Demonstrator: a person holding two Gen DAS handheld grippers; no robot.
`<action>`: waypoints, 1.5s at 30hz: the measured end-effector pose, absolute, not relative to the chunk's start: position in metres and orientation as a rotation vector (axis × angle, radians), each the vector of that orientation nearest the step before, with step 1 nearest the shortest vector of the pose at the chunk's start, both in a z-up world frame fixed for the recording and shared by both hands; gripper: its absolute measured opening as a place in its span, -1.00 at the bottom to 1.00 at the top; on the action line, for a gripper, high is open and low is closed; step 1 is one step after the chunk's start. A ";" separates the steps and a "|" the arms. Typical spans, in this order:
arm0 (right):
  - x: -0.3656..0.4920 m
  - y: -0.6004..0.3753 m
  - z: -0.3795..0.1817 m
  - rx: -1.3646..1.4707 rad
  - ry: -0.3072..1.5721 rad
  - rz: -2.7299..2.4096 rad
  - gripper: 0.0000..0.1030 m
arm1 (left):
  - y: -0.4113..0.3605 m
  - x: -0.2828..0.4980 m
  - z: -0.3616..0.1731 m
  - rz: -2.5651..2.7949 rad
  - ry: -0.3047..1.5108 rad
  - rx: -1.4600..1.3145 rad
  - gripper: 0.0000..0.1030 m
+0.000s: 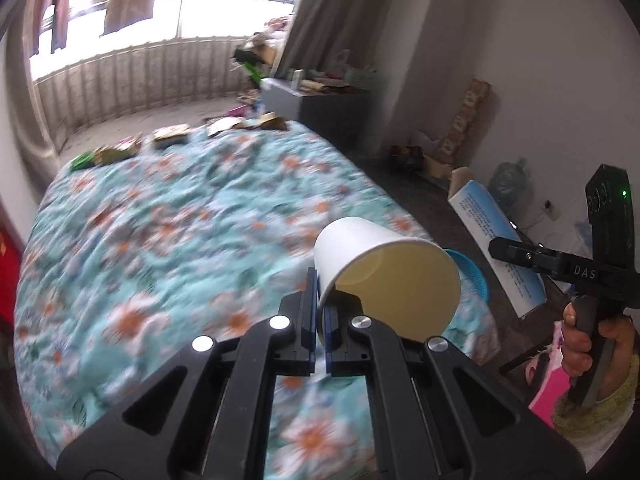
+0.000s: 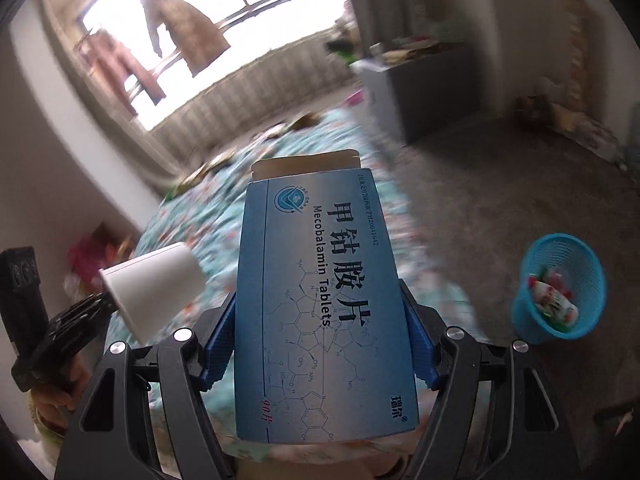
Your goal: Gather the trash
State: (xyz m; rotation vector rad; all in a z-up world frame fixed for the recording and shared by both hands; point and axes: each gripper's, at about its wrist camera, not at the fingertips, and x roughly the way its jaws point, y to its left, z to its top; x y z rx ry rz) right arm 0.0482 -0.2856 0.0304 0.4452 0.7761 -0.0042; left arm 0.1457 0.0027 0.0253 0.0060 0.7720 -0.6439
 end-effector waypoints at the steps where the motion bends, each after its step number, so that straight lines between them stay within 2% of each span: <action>1: 0.037 -0.302 0.031 0.467 0.758 -0.048 0.36 | -0.012 0.147 0.030 -0.677 0.763 0.021 -0.98; 6: -0.031 -0.396 0.014 0.639 0.682 -0.300 0.36 | -0.095 0.154 0.038 -0.834 0.778 0.065 -0.98; 13: -0.079 -0.491 -0.054 0.863 0.674 -0.514 0.36 | -0.246 0.170 0.003 -1.022 0.973 0.177 -0.98; 19: -0.058 -0.535 -0.121 1.001 0.727 -0.531 0.36 | -0.370 0.186 -0.062 -1.020 1.166 0.321 -0.98; 25: -0.011 -0.600 -0.178 1.135 0.729 -0.516 0.38 | -0.467 0.198 -0.102 -1.009 1.156 0.411 -0.95; 26: -0.002 -0.614 -0.189 1.154 0.732 -0.520 0.38 | -0.484 0.201 -0.110 -1.009 1.167 0.408 -0.86; 27: 0.002 -0.623 -0.199 1.169 0.733 -0.522 0.43 | -0.497 0.204 -0.118 -1.011 1.186 0.405 -0.36; 28: 0.013 -0.639 -0.214 1.188 0.739 -0.521 0.59 | -0.506 0.207 -0.125 -1.001 1.202 0.401 0.17; 33: 0.025 -0.663 -0.265 1.187 0.844 -0.647 0.61 | -0.512 0.214 -0.135 -0.937 1.180 0.366 0.19; 37: 0.004 -0.647 -0.274 1.194 0.817 -0.675 0.61 | -0.493 0.206 -0.111 -0.973 1.122 0.359 0.26; 42: -0.019 -0.612 -0.247 1.102 0.788 -0.702 0.61 | -0.462 0.188 -0.057 -1.021 0.996 0.348 0.35; 45: -0.025 -0.585 -0.209 1.010 0.760 -0.688 0.61 | -0.436 0.176 -0.020 -1.058 0.957 0.315 0.44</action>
